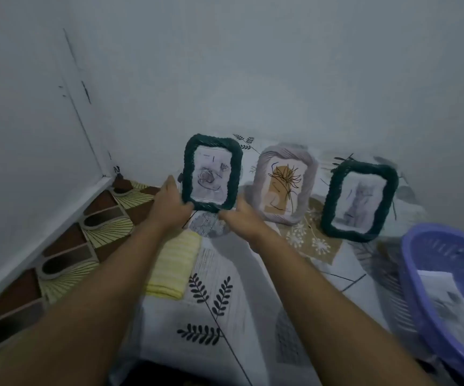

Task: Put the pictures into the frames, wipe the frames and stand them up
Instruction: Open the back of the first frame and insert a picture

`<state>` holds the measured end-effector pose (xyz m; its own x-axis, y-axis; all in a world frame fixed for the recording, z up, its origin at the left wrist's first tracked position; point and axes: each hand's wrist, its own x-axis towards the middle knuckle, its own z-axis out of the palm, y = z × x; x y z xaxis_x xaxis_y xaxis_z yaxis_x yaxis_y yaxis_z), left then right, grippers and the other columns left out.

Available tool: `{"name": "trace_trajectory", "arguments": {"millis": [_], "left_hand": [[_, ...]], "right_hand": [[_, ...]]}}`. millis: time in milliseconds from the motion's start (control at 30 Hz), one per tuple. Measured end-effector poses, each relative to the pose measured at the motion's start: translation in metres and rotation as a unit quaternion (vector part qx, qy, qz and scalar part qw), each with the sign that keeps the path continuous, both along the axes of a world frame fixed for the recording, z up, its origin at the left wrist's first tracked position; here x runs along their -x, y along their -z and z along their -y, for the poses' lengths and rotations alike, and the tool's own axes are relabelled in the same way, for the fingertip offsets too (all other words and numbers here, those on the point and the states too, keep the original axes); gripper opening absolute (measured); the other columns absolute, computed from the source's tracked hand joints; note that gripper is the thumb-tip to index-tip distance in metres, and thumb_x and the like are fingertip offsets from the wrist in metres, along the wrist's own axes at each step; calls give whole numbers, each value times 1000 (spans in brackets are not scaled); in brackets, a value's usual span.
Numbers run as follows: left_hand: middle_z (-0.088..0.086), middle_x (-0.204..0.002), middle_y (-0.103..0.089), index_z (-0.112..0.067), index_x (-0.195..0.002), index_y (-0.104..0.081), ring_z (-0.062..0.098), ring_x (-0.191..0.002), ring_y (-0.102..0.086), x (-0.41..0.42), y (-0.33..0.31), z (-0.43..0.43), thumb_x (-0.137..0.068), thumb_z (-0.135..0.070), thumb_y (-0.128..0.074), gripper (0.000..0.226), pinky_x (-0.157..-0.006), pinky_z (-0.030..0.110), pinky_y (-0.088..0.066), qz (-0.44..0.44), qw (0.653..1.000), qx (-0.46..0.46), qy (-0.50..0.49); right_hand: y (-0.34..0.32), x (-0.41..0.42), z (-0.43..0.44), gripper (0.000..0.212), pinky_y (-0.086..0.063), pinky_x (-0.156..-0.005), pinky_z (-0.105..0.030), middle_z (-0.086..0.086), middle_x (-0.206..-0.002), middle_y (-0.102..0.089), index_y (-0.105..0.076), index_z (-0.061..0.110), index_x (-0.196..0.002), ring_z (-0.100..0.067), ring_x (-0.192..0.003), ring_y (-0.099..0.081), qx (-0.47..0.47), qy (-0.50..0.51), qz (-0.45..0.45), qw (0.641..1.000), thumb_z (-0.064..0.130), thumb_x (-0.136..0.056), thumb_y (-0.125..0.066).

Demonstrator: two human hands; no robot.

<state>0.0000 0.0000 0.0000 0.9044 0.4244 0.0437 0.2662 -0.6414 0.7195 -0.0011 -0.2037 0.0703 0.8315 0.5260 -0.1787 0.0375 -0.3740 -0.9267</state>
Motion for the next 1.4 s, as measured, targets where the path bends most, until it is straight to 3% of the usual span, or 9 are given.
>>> {"name": "trace_trajectory", "arguments": {"millis": [100,200,267,400,633,1000,1133,1300,1400], "left_hand": [[17,-165,7,-6,-155,16,31,-152,0,-17,-5,3,-90,-11,-63,102,-122,42,-8,7,994,95,-59],[11,-166,0,-16,-156,17,27,-152,-8,-28,-5,4,-88,2,-57,102,-123,44,-14,43,983,169,-65],[10,-161,-23,-18,-158,4,29,-146,-27,-30,-6,5,-85,7,-51,95,-119,48,-29,61,977,195,-57],[1,-125,-58,-23,-146,-34,23,-116,-58,-29,-3,11,-81,13,-44,74,-95,39,-52,89,972,213,-29],[5,-121,-58,-18,-149,-33,5,-96,-59,-14,-19,26,-86,18,-32,73,-63,12,-52,117,946,304,-8],[-19,-119,-61,-32,-136,-46,-1,-108,-60,36,-71,64,-104,-7,-39,41,-86,18,-52,154,946,281,54],[-9,-134,-61,-34,-140,-51,13,-124,-58,57,-80,82,-104,-23,-43,38,-108,41,-46,165,953,242,75],[-17,-115,-67,-27,-139,-55,9,-110,-64,80,-94,116,-104,-13,-49,38,-100,36,-52,187,940,276,65],[-3,-116,-71,-17,-137,-58,11,-100,-68,91,-95,138,-102,-10,-51,36,-89,34,-57,176,932,308,76]], "right_hand": [[17,-24,-19,24,-47,-65,-6,1,-102,-62,-55,19,-106,-12,-90,-58,-1,65,40,997,2,-90,-58],[40,-46,-37,49,-53,-93,-42,-11,-121,-57,-44,13,-120,-28,-109,-57,22,100,34,994,21,-75,-61],[50,-57,-44,59,-53,-93,-52,-10,-121,-57,-43,14,-121,-30,-109,-57,27,104,29,994,28,-66,-57],[54,-63,-49,58,-55,-91,-45,-8,-117,-61,-48,16,-121,-27,-106,-59,9,120,23,992,27,-64,-56],[33,-40,-32,41,-51,-84,-37,-7,-115,-60,-46,14,-125,-25,-103,-58,-28,134,15,990,9,-85,-57],[-29,12,30,25,-44,-67,-27,5,-95,-62,-56,24,-103,-13,-87,-58,-93,133,59,985,4,-88,-54],[-43,34,64,23,-44,-66,-27,-2,-92,-64,-56,25,-90,-16,-81,-56,-108,139,57,983,2,-88,-52],[-42,53,104,30,-49,-81,-34,-3,-107,-69,-63,17,-113,-18,-92,-61,-115,165,24,979,7,-88,-51],[-39,66,129,27,-47,-82,-35,1,-99,-66,-63,17,-111,-15,-87,-57,-108,182,17,977,6,-89,-51]]}}
